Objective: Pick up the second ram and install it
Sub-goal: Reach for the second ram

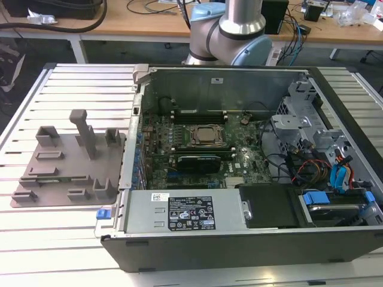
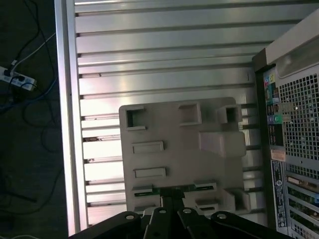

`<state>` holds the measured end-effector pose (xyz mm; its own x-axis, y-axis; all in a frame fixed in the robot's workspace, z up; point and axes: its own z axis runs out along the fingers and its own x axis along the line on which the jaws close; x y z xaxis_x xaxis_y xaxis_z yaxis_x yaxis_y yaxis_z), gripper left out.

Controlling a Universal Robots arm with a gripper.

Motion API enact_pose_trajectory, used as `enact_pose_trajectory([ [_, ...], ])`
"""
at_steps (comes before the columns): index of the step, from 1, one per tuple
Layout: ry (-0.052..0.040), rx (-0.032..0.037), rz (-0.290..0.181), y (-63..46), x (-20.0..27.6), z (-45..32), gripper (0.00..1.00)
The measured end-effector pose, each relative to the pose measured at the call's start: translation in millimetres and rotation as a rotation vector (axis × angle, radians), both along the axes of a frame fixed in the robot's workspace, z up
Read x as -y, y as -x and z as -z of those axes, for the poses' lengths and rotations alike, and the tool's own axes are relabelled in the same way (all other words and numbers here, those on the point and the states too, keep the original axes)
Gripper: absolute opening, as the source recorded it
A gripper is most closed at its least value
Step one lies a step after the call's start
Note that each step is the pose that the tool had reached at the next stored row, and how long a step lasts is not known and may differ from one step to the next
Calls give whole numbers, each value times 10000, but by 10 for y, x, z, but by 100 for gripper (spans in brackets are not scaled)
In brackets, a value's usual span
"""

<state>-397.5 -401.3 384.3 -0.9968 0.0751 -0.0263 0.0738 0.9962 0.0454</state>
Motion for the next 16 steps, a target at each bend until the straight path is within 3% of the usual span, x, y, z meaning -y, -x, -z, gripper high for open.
enact_pose_trajectory([
  [2, 2, 1, 2, -7, 61, 2, 10],
  [4, 5, -16, 1, -140, 63, 6, 10],
  [6, 6, -25, 0, -178, 72, 11, 10],
  [7, 5, -29, 2, -189, 112, 18, 10],
  [9, 6, -33, 1, -201, 239, 36, 10],
  [11, 7, -35, 3, -207, 241, 36, 10],
  [12, 7, -141, -9, -226, 242, 36, 10],
  [13, 7, -334, -48, -257, 241, 36, 10],
  [14, 9, -402, -136, -280, 241, 36, 10],
  [16, 14, -404, -430, -283, 241, 37, 10],
])
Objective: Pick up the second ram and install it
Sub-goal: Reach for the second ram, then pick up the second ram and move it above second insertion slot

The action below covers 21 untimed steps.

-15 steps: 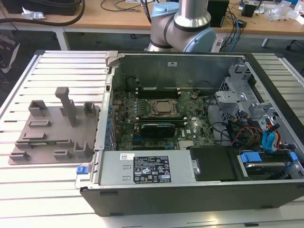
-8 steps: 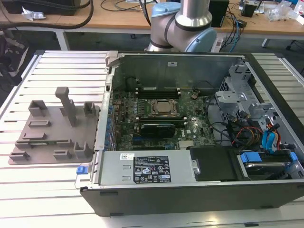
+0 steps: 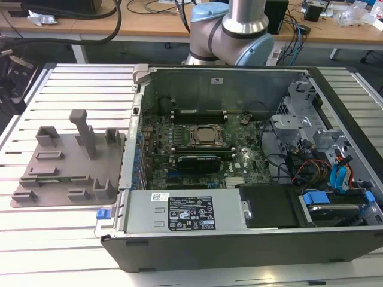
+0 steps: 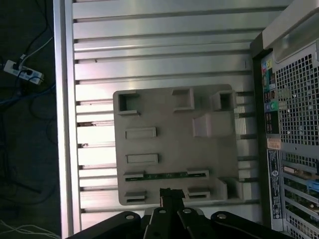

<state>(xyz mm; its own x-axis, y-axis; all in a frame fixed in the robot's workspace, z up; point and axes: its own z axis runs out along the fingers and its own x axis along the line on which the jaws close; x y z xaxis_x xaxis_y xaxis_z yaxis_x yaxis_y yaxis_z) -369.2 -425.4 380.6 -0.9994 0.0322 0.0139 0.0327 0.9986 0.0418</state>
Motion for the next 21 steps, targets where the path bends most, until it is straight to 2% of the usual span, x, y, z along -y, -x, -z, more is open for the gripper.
enact_pose_trajectory([
  [11, 0, 0, -140, -3, 0, 0, 10],
  [12, 0, -1, -274, -3, 0, 0, 10],
  [14, 0, 0, -1041, -3, 0, 0, 10],
  [18, 0, 0, -3194, -3, 0, 0, 10],
  [20, 0, 0, -3606, -3, 0, 0, 10],
  [21, 0, -1, -3964, -3, 0, 0, 10],
])
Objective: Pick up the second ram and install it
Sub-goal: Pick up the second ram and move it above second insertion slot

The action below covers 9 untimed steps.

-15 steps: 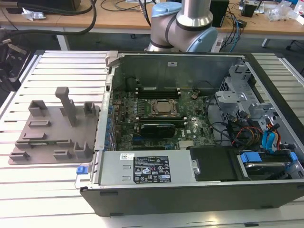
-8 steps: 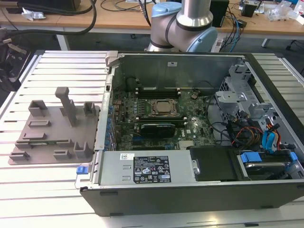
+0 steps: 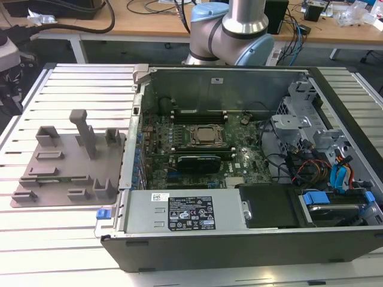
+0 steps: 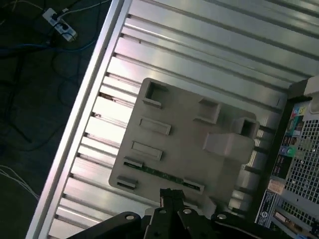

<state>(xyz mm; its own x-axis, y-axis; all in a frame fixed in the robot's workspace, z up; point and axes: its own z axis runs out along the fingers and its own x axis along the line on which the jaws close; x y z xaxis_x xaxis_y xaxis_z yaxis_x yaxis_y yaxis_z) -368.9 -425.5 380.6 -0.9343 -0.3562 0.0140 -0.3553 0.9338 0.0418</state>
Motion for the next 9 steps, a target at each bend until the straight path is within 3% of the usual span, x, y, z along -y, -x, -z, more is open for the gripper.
enact_pose_trajectory([
  [9, 0, 1, -2830, 0, 0, 0, 10],
])
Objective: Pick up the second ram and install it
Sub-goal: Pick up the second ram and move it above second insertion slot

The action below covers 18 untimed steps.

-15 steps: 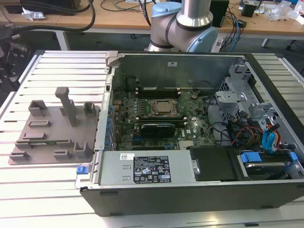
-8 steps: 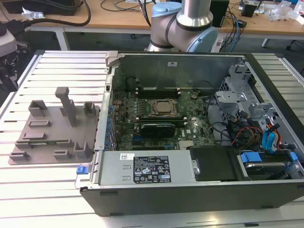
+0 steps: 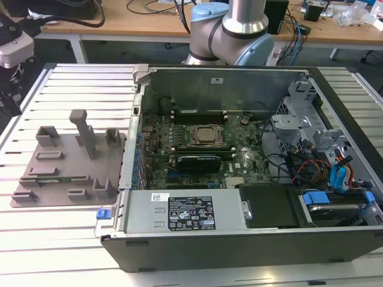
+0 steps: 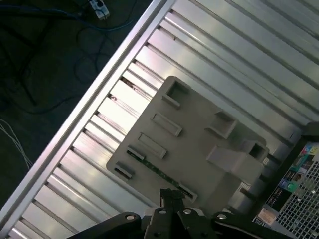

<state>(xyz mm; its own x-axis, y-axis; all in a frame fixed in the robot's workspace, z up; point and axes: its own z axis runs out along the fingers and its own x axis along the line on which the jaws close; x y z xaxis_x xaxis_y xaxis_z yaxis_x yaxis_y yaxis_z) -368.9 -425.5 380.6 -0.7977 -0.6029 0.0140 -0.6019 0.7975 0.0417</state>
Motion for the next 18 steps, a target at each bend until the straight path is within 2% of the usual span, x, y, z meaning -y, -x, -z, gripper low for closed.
enact_pose_trajectory([
  [3, -1, 0, -1181, 0, 0, 0, 10],
  [11, 0, 0, -3394, 0, 0, 0, 10],
  [18, 0, 0, -6203, 0, 0, 0, 10],
])
